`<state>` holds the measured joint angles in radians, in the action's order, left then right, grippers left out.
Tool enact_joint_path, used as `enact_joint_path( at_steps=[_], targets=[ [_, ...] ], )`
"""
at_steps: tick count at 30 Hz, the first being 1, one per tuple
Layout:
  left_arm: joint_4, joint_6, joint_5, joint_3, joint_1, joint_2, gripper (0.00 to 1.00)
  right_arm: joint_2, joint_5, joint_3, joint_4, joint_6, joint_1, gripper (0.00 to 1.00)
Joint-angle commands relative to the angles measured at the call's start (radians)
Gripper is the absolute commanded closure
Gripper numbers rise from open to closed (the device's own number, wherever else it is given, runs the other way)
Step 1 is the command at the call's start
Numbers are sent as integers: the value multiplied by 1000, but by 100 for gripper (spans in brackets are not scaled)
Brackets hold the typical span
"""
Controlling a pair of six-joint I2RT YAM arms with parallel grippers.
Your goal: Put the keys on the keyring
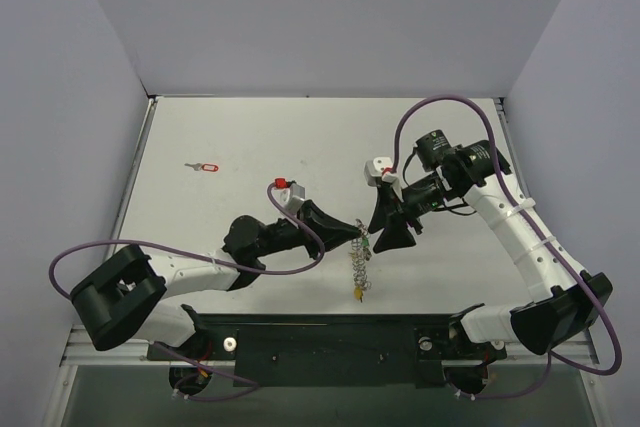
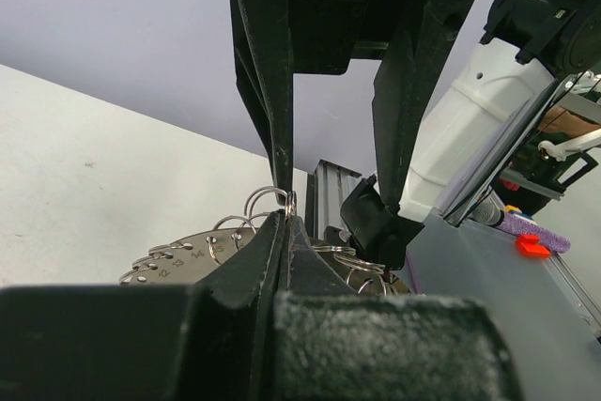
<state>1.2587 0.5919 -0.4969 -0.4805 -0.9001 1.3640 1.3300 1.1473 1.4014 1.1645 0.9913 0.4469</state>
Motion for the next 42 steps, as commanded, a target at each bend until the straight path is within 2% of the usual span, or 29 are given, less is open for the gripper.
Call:
enact_joint_path(
  at_steps=[1,7,16,20,24,26,32,33,35,36,38,42],
  targets=[
    [263,5,35,-53,-11,3,100,12,8,25,-20,-39,6,55],
    [240,-24,87,-53,-36,-6,100,14,-4,15,-69,-105,9,59],
    [235,-53,161,-44,-60,-11,100,0,-29,-21,-190,-249,15,69],
    [223,-63,178,-38,-62,-23,100,-11,-28,-31,-212,-275,16,79],
    [212,-70,184,-32,-62,-31,100,-15,-32,-41,-235,-307,16,96],
    [209,-69,184,-30,-62,-31,100,-15,-37,-42,-244,-327,16,100],
    [211,-52,207,-15,-60,-37,100,-34,-41,-58,-258,-365,12,100],
    [209,-47,210,-6,-57,-45,98,-41,-46,-61,-258,-365,10,100],
    [202,-38,230,14,-53,-68,84,-51,-53,-71,-258,-367,9,100],
    [185,-38,242,22,-49,-78,72,-55,-58,-79,-258,-367,9,100],
    [128,-46,259,40,-40,-124,59,-60,-64,-91,-259,-361,7,100],
    [-43,-81,255,49,-17,-242,47,-69,-84,-110,-255,-350,9,100]
  ],
)
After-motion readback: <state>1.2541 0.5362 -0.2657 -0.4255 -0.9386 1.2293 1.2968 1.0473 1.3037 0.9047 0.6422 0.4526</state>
